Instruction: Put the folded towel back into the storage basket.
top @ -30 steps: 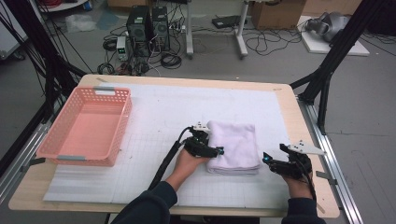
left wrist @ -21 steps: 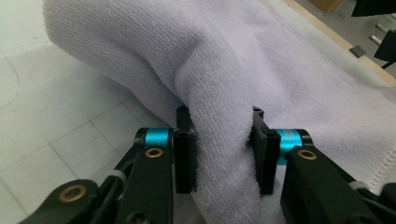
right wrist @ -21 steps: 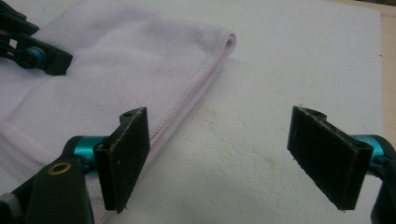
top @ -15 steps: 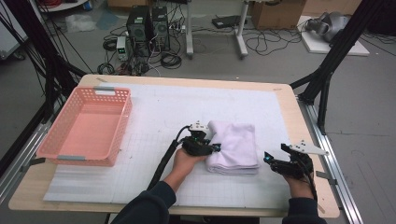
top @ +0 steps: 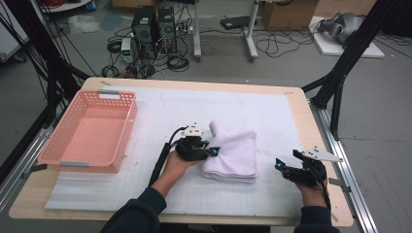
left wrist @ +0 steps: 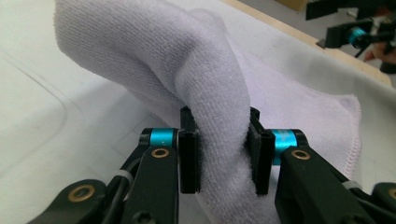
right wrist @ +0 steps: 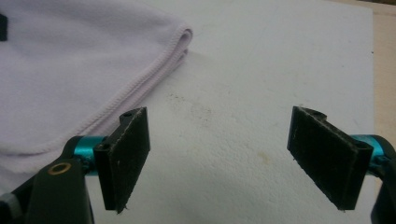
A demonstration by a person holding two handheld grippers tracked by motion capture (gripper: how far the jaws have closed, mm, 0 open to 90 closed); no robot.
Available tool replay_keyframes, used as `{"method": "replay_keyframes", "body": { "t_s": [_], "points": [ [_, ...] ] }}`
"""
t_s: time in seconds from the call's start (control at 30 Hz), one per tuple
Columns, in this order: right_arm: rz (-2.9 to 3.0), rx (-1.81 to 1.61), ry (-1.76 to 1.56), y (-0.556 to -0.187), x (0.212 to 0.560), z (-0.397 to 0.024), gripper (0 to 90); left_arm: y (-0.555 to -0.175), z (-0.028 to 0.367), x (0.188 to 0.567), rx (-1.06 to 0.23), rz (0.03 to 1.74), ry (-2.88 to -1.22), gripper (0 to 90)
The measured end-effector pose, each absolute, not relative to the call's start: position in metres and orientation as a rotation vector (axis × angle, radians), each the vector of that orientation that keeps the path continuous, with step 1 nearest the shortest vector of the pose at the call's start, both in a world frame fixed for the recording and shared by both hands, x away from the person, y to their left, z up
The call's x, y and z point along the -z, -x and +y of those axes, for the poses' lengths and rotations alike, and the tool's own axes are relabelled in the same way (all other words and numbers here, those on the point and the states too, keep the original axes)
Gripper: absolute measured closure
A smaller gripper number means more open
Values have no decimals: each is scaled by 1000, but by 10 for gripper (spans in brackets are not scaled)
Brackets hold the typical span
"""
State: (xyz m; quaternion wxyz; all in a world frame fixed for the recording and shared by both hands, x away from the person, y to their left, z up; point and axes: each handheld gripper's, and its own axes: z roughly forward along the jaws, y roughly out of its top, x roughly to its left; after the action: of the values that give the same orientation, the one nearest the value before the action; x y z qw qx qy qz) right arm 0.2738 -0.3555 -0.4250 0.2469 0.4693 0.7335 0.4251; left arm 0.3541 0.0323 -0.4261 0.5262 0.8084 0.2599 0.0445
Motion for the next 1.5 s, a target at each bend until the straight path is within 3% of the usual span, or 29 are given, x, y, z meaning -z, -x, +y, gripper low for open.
{"method": "replay_keyframes", "body": {
  "t_s": [0.67, 1.5],
  "points": [
    [2020, -1145, -1261, -276, 425, -348, 200, -351, 129, 373, -223, 544, -1852, 729],
    [2029, -1146, -1248, -277, 424, -344, 200, -349, 219, 301, -375, 515, -1812, 738]
  ]
}}
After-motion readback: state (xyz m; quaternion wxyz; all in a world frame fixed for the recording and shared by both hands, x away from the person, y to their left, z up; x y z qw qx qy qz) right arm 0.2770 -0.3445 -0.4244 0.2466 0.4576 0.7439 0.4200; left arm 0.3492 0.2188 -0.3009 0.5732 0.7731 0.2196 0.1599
